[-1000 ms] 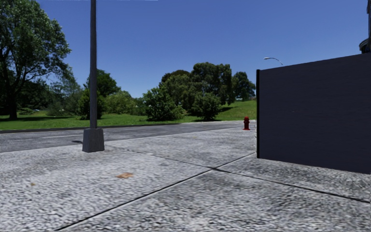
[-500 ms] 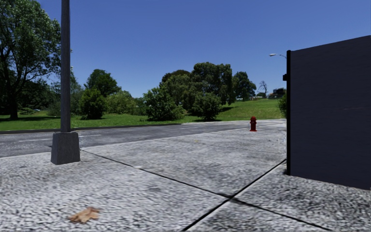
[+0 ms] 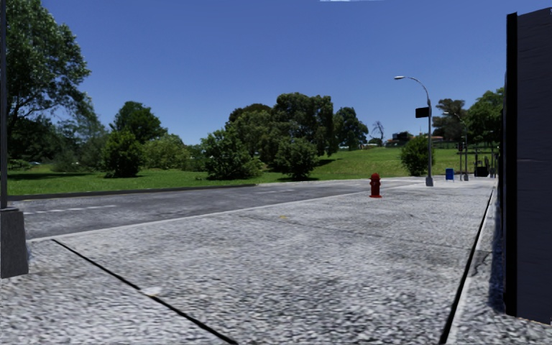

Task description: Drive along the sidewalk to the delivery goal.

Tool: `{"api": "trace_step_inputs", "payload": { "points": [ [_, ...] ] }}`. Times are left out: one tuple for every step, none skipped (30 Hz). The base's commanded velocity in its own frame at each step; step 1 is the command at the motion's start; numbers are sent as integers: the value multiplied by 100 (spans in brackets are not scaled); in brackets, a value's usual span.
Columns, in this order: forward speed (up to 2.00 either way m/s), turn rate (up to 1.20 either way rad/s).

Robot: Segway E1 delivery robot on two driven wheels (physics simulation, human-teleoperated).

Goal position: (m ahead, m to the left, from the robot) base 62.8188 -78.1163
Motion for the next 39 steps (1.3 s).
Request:
{"api": "trace_step_inputs", "payload": {
  "points": [
    [200, -45],
    [200, -45],
    [200, -45],
    [200, -45],
    [200, -46],
    [200, -46],
    [200, -46],
    [200, -47],
    [200, -47],
    [200, -47],
    [200, -47],
    [200, -47],
    [200, -47],
    [200, -47],
    [200, -47],
    [200, -47],
    [200, -47],
    [200, -47],
    [200, -47],
    [200, -47],
    [200, -47],
    [200, -47],
    [200, -47],
    [200, -47],
    [200, -47],
    [200, -47],
    [200, -47],
    [200, -47],
    [200, -47],
    [200, -47],
    [200, -47],
    [200, -47],
    [200, -47],
    [200, -47],
    [200, -47],
    [200, -47],
    [200, -47],
    [200, -47],
    [200, -47]
  ]
}}
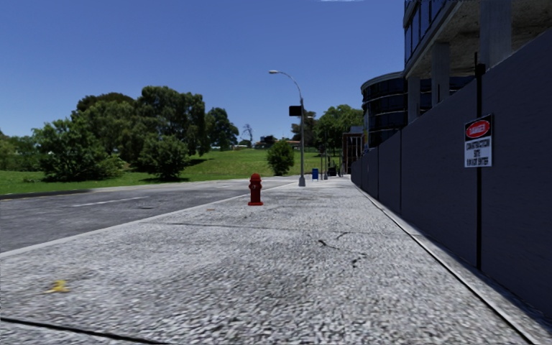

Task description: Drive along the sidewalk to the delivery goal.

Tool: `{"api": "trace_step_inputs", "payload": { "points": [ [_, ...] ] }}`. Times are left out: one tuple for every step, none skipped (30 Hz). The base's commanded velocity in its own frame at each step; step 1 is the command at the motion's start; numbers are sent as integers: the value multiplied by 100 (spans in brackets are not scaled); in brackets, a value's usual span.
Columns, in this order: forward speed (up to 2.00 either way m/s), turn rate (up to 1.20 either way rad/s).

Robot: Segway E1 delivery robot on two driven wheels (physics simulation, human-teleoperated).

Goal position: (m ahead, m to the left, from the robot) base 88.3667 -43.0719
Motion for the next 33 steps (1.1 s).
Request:
{"api": "trace_step_inputs", "payload": {
  "points": [
    [200, -47],
    [200, -40],
    [200, 0],
    [200, 0],
    [200, 0],
    [200, 0],
    [200, 0],
    [200, 0],
    [200, 0],
    [200, 0],
    [200, 0],
    [200, 0],
    [200, 0],
    [200, 0],
    [200, 0],
    [200, 0],
    [200, 0],
    [200, 0],
    [200, 0],
    [200, 0],
    [200, 0],
    [200, 0],
    [200, -21],
    [200, -41],
    [200, -46],
    [200, -48],
    [200, -48],
    [200, -48],
    [200, -48],
    [200, -48],
    [200, -48],
    [200, -48],
    [200, -48]
  ]
}}
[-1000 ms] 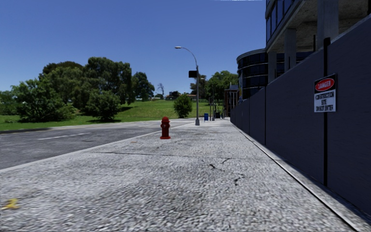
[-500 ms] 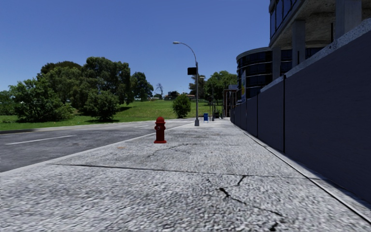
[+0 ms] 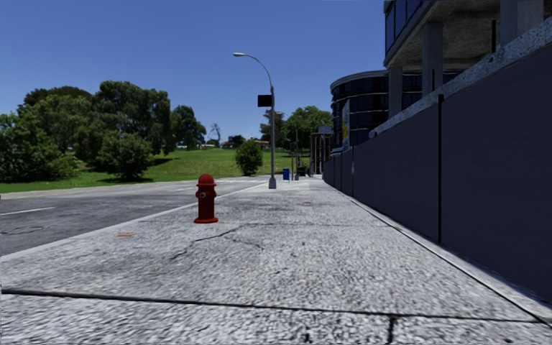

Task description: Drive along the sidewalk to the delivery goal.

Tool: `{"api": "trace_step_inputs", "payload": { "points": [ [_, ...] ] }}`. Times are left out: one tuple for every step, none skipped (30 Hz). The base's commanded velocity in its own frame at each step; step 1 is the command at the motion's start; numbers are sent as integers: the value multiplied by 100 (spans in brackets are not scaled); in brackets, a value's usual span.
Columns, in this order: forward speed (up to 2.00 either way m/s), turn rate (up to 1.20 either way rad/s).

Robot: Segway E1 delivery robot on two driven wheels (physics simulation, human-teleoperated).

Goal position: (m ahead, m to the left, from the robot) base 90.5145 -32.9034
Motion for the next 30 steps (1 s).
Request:
{"api": "trace_step_inputs", "payload": {
  "points": [
    [200, -48],
    [200, -48],
    [200, -48],
    [200, -48],
    [200, -48],
    [200, -48],
    [200, -48],
    [200, -34],
    [200, 0],
    [200, 0],
    [200, 0],
    [200, 0],
    [200, 0],
    [200, 0],
    [200, 0],
    [200, 0],
    [200, 0],
    [200, 0],
    [200, 0],
    [200, 0],
    [200, 0],
    [200, 0],
    [200, 0],
    [200, 0],
    [200, 0],
    [200, 0],
    [200, 0],
    [200, 0],
    [200, 0],
    [200, 0]
  ]
}}
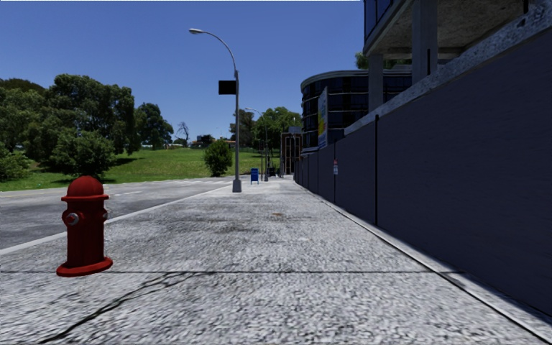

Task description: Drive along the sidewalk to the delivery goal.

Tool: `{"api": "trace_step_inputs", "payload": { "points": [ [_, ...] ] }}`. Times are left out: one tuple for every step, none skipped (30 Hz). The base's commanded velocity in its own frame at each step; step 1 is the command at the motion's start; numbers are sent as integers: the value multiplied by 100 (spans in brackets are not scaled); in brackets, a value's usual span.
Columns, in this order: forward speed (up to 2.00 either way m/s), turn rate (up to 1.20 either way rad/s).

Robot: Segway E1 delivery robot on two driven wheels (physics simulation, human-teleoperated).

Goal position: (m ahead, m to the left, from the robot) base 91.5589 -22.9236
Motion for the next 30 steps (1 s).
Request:
{"api": "trace_step_inputs", "payload": {
  "points": [
    [200, 0],
    [200, 0],
    [200, 0],
    [200, 0],
    [200, 0],
    [200, 0],
    [200, 0],
    [200, 0],
    [200, 0],
    [200, 0],
    [200, 0],
    [200, 0],
    [200, 0],
    [200, 0],
    [200, 0],
    [200, 0],
    [200, 0],
    [200, 0],
    [200, 0],
    [200, 0],
    [200, 0],
    [200, 0],
    [200, 0],
    [200, 0],
    [200, 0],
    [200, 0],
    [200, 0],
    [200, 0],
    [200, 0],
    [200, 0]
  ]
}}
